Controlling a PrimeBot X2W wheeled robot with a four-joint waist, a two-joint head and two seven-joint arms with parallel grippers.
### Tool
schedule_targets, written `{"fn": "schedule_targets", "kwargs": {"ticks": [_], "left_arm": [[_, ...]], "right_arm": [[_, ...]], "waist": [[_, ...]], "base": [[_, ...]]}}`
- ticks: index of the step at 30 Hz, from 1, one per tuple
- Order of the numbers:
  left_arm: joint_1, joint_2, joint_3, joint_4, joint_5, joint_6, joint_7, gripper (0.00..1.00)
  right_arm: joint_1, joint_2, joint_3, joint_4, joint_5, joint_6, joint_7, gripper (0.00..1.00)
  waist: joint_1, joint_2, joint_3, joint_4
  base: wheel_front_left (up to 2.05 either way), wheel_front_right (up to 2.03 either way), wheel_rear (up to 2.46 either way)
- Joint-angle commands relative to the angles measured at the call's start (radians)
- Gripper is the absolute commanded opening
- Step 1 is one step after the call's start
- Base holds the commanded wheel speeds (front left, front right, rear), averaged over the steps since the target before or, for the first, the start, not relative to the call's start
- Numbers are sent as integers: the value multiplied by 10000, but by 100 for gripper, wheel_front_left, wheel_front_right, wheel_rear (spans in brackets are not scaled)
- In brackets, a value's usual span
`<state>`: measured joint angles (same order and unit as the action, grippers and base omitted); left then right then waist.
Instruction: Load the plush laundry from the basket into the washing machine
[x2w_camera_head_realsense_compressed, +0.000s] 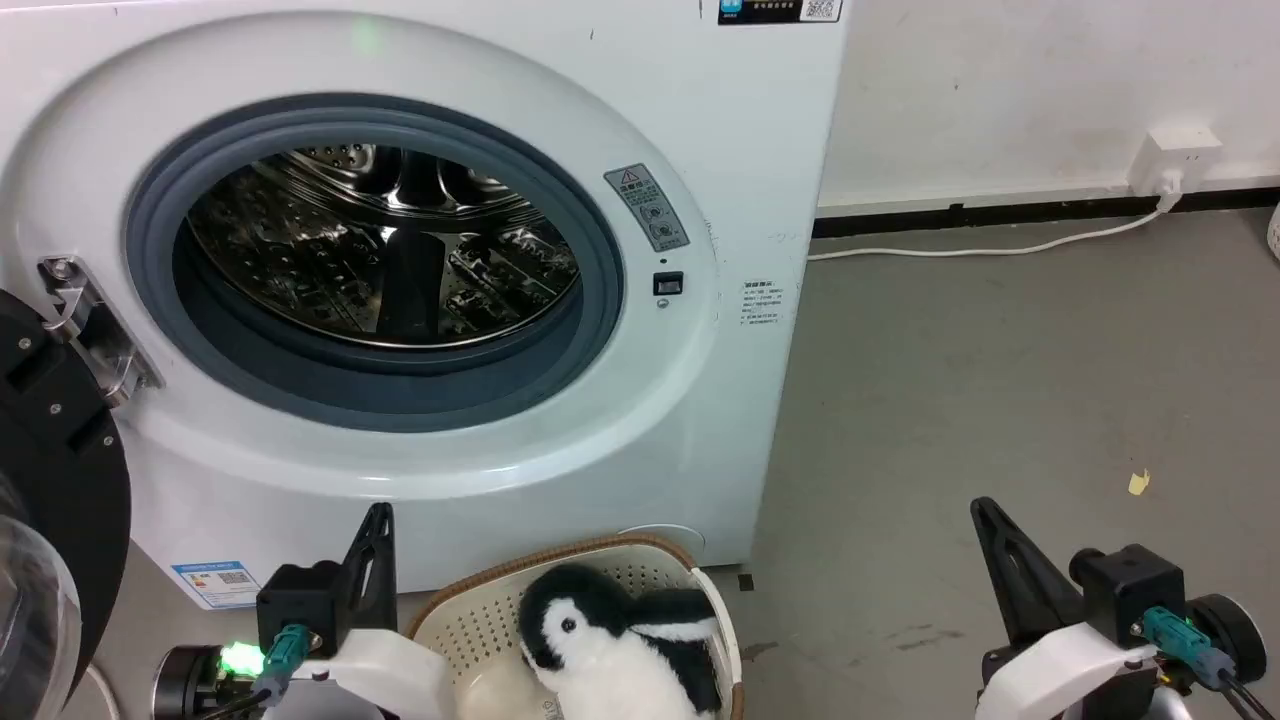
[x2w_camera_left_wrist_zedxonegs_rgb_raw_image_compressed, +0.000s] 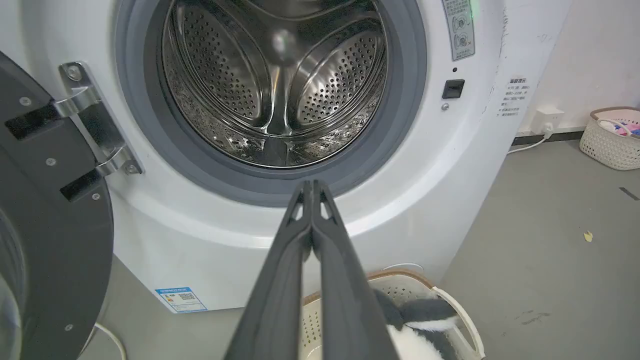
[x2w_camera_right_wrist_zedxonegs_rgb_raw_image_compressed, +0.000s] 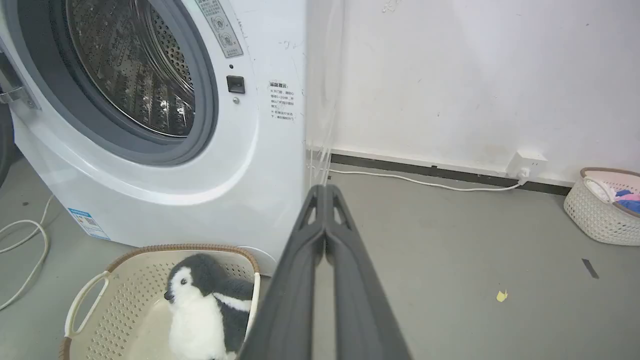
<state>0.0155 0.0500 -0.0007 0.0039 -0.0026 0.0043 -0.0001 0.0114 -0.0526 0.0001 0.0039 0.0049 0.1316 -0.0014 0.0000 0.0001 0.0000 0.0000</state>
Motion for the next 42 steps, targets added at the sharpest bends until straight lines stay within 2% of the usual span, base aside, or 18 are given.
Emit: {"fn": "schedule_targets", "kwargs": {"ticks": [1,42], "left_arm": [[-155,3,7,-39,26,-43,1,0],[-155,3,7,-39,26,-43,1,0]], "right_arm": [[-114,24,-1,-39,-49,-9,14,0],[-114,24,-1,-39,-49,-9,14,0]], "waist": [[0,-1,0,0],[0,-1,0,0]], "base": [[0,0,0],[0,0,0]]}}
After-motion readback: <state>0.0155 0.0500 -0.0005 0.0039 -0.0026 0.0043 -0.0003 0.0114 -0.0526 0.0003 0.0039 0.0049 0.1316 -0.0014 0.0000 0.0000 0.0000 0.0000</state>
